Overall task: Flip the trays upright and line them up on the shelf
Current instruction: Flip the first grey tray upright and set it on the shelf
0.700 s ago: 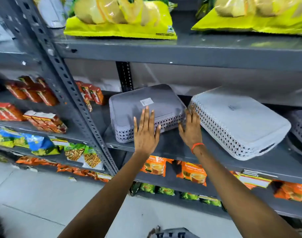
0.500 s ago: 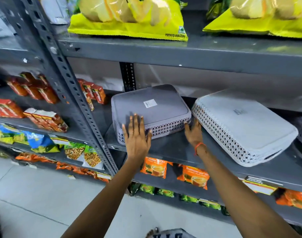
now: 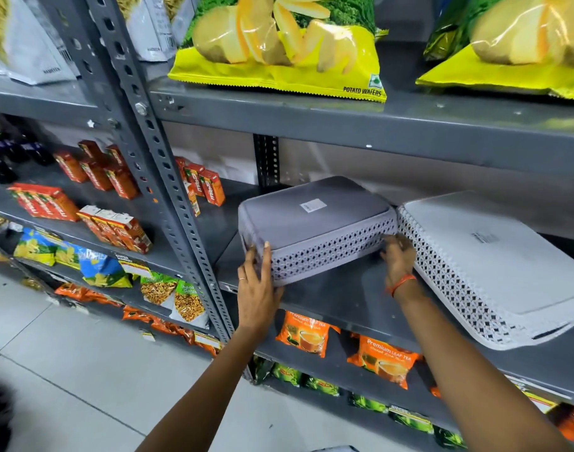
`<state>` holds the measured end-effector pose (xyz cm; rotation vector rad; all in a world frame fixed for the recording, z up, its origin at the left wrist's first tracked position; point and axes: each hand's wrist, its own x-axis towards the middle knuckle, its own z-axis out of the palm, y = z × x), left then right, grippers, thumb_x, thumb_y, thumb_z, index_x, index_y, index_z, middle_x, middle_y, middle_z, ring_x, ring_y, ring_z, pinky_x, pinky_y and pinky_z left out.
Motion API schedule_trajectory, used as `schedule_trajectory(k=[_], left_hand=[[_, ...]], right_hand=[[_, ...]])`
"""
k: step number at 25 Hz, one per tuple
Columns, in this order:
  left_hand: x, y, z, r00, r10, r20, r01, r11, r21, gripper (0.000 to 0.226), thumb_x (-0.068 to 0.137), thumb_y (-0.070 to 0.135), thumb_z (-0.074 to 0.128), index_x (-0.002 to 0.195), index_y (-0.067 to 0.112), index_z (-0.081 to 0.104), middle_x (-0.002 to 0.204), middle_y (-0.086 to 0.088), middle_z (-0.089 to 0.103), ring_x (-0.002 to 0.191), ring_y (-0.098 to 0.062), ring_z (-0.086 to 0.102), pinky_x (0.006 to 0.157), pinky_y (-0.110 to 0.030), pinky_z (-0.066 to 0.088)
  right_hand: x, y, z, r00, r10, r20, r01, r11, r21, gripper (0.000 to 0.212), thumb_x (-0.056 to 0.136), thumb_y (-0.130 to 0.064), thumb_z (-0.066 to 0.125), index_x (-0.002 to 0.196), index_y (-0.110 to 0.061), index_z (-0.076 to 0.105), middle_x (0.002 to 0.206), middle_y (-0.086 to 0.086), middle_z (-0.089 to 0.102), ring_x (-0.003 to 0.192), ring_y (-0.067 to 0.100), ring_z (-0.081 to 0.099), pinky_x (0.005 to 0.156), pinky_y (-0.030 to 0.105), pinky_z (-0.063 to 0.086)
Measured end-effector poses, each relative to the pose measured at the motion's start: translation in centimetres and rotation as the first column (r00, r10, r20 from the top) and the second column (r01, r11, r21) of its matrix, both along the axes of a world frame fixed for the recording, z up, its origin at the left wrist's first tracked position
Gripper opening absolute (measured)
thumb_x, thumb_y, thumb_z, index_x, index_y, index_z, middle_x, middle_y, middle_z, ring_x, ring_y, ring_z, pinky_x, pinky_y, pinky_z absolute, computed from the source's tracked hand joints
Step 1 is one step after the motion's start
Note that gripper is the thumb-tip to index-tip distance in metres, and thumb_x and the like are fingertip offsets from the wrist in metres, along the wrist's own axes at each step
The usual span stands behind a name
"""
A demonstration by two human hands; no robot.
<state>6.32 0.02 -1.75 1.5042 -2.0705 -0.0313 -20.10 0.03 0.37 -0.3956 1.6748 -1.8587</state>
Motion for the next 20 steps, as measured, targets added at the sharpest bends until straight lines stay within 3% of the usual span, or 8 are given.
schedule_trajectory(k=[2,4,7,10,13,16,18,20], left_hand=[[-0.5,-0.5,1.4,0.997,0.044,-0.062,-0.048,0.997,-0.066,0.099,0.062,0.007,0.081,0.142,0.012,0.022,0.122,-0.028,0.053,0.097,-0.042,0.056,0.082,-0.048,0.053],[-1.2,-0.9,3.4,0.99,0.028,-0.14,-0.054,0.981,-0.187,0.088,0.063,0.007,0.074,0.139,0.004,0.03,0.108,-0.023,0.053,0.093,-0.034,0.052,0.077,-0.043,0.054],[-2.8,0.0,5.5,0.951,-0.114,-0.287,0.015,0.945,-0.327,0.071,0.068,0.022,0.058,0.133,0.001,0.041,0.102,-0.014,0.044,0.091,-0.025,0.041,0.077,-0.04,0.051],[-4.0,1.4,5.9,0.893,-0.16,-0.421,0.033,0.956,-0.293,0.067,0.071,0.022,0.054,0.134,0.004,0.041,0.112,-0.017,0.045,0.103,-0.024,0.041,0.092,-0.046,0.047],[-4.1,1.4,5.2,0.913,-0.141,-0.383,0.013,0.948,-0.319,0.056,0.084,0.002,0.052,0.138,0.003,0.036,0.135,-0.018,0.043,0.123,-0.024,0.038,0.101,-0.047,0.045],[-4.0,0.8,6.1,0.854,-0.14,-0.5,-0.001,0.963,-0.271,0.049,0.091,0.005,0.045,0.139,0.001,0.036,0.145,-0.019,0.041,0.134,-0.024,0.037,0.111,-0.027,0.034],[-3.9,0.6,7.4,0.823,-0.125,-0.555,-0.033,0.964,-0.265,0.047,0.093,0.016,0.043,0.137,0.002,0.04,0.144,-0.015,0.044,0.131,-0.021,0.044,0.107,-0.014,0.034],[-4.0,0.6,8.8,0.803,-0.073,-0.591,-0.091,0.966,-0.243,0.044,0.093,0.018,0.048,0.134,0.003,0.045,0.137,-0.016,0.053,0.12,-0.027,0.057,0.098,-0.022,0.044]], right_hand=[[-0.2,-0.4,0.7,0.999,-0.036,-0.027,0.033,0.995,-0.098,0.022,0.084,0.004,0.051,0.086,-0.018,0.053,0.065,-0.01,0.066,0.058,-0.004,0.058,0.063,0.017,0.046],[0.6,-0.5,1.5,0.996,-0.055,-0.074,0.043,0.988,-0.151,0.025,0.091,-0.002,0.044,0.113,-0.008,0.053,0.105,0.006,0.067,0.095,0.009,0.064,0.086,0.029,0.051],[1.9,-0.1,2.9,0.978,-0.039,-0.204,0.008,0.989,-0.148,0.05,0.094,-0.014,0.037,0.142,-0.003,0.03,0.15,0.016,0.033,0.138,0.027,0.034,0.115,0.036,0.029],[2.5,-0.4,4.7,0.977,0.016,-0.215,-0.059,0.979,-0.194,0.046,0.1,-0.012,0.034,0.144,-0.006,0.024,0.155,0.01,0.023,0.142,0.019,0.025,0.115,0.024,0.028],[3.0,-1.3,6.6,0.967,0.077,-0.243,-0.144,0.951,-0.272,0.045,0.1,-0.007,0.034,0.144,-0.004,0.025,0.155,0.011,0.023,0.14,0.016,0.026,0.111,0.015,0.032],[3.7,-1.6,7.0,0.91,0.14,-0.389,-0.24,0.945,-0.221,0.048,0.1,-0.006,0.033,0.145,-0.006,0.019,0.156,0.01,0.017,0.142,0.014,0.016,0.118,0.019,0.013],[4.1,-1.1,6.0,0.824,0.181,-0.537,-0.293,0.947,-0.13,0.051,0.1,-0.008,0.033,0.146,-0.008,0.012,0.154,0.0,0.012,0.138,0.006,0.009,0.108,-0.002,0.002],[4.3,-0.7,4.2,0.722,0.272,-0.636,-0.37,0.929,-0.024,0.055,0.099,-0.009,0.036,0.147,-0.01,0.008,0.151,-0.008,0.009,0.137,0.005,0.009,0.102,-0.008,0.004]])
